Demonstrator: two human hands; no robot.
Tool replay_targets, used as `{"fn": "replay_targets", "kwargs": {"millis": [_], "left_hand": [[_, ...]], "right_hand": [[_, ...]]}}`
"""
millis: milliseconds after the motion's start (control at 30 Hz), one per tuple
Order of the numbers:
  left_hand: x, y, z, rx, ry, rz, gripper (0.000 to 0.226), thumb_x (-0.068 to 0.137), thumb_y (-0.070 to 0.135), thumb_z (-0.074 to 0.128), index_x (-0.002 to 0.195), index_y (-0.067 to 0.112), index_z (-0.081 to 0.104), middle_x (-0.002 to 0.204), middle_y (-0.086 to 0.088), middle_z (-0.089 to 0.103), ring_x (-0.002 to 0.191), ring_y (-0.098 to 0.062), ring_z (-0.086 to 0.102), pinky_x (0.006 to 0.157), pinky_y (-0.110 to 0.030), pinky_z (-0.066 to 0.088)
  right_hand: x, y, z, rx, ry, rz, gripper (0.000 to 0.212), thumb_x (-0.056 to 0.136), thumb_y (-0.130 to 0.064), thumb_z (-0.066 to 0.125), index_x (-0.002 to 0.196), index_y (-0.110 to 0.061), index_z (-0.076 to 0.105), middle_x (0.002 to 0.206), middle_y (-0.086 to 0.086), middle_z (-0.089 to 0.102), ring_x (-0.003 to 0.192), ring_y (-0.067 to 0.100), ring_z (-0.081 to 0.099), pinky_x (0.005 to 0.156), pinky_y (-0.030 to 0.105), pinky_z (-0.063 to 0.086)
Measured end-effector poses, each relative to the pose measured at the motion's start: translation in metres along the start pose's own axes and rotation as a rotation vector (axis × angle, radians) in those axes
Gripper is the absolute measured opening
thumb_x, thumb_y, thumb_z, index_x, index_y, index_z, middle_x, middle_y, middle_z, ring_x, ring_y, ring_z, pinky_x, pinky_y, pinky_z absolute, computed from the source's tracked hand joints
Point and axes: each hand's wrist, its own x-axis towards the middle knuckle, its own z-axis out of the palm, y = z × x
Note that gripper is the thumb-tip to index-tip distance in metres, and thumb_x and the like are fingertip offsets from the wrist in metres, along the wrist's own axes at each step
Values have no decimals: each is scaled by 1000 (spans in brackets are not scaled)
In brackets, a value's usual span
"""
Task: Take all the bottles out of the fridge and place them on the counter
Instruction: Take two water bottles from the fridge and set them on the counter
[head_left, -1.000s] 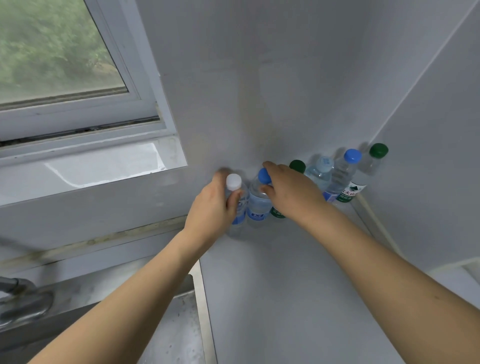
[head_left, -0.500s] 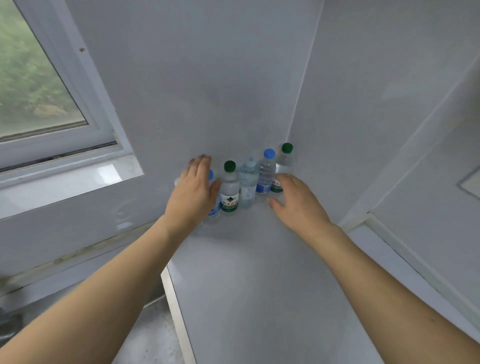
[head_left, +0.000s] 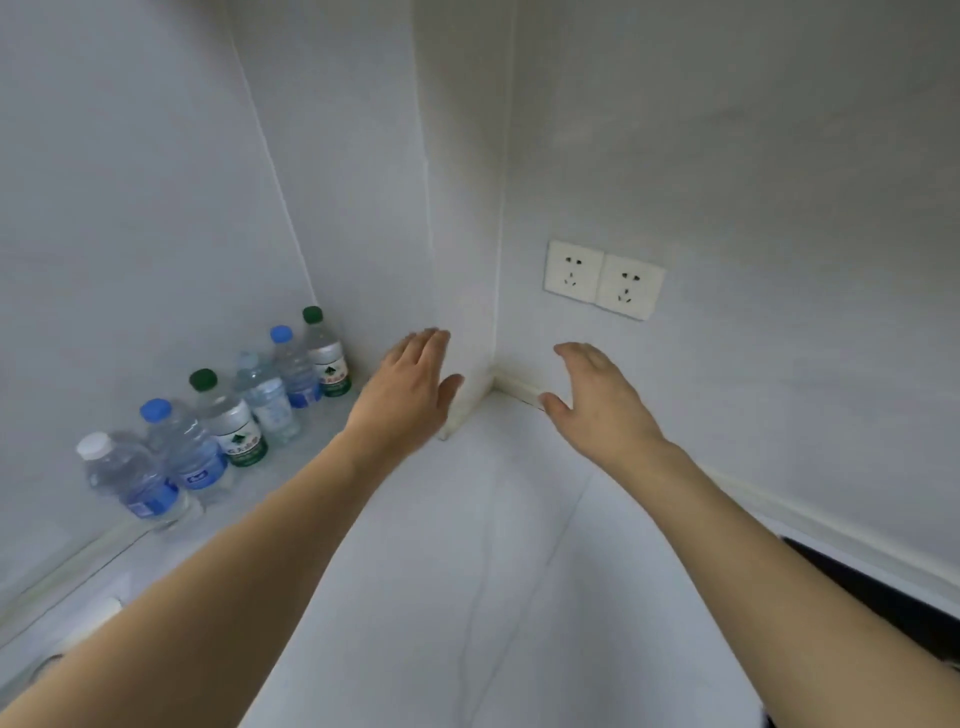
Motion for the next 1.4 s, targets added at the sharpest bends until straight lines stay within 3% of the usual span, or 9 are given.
{"fn": "replay_targets", "kwargs": {"millis": [233,467,633,833,1067,1400], "left_hand": [[15,119,38,-88,-102,248,56,101,31,43,149,4,29,154,-13,32,143,-29,26,118,-38,21],[22,220,89,-163,-220,478,56,102,30,43,149,3,28,155,-13,30,143,-28,25,119,-35,17],[-3,330,117,-272,-291,713,56,102,30,42,150,5,28,156,-12,29,143,-26,25,119,-32,17],[-63,450,121,-360,-374,980,55,103,33,39,151,10,25,158,-8,25,145,-23,21,119,-33,18],[-165,563,106,-416,-405,1293,53,102,34,41,148,9,30,154,-9,33,142,-25,28,117,-35,23],[-327,681,85,-489,-454,1549,54,101,32,43,147,8,31,154,-9,32,142,-23,26,116,-32,20]], "right_hand": [[-80,85,-52,-35,81,258,60,97,-30,53,149,-12,29,155,5,29,145,19,22,116,27,18],[-173,135,-86,-64,165,496,59,97,-27,53,148,-10,31,153,7,32,142,20,26,116,28,21],[-269,165,-127,-142,266,746,57,96,-26,54,147,-10,34,152,6,35,141,20,30,116,32,27],[-381,174,-165,-211,400,997,58,95,-27,56,146,-9,35,150,7,37,141,21,30,116,33,27],[-518,162,-194,-274,561,1228,53,91,-23,58,140,-8,43,143,8,46,134,24,39,111,33,31],[-698,136,-225,-337,691,1465,56,96,-24,52,147,-11,33,151,5,37,139,21,31,113,28,24]]}}
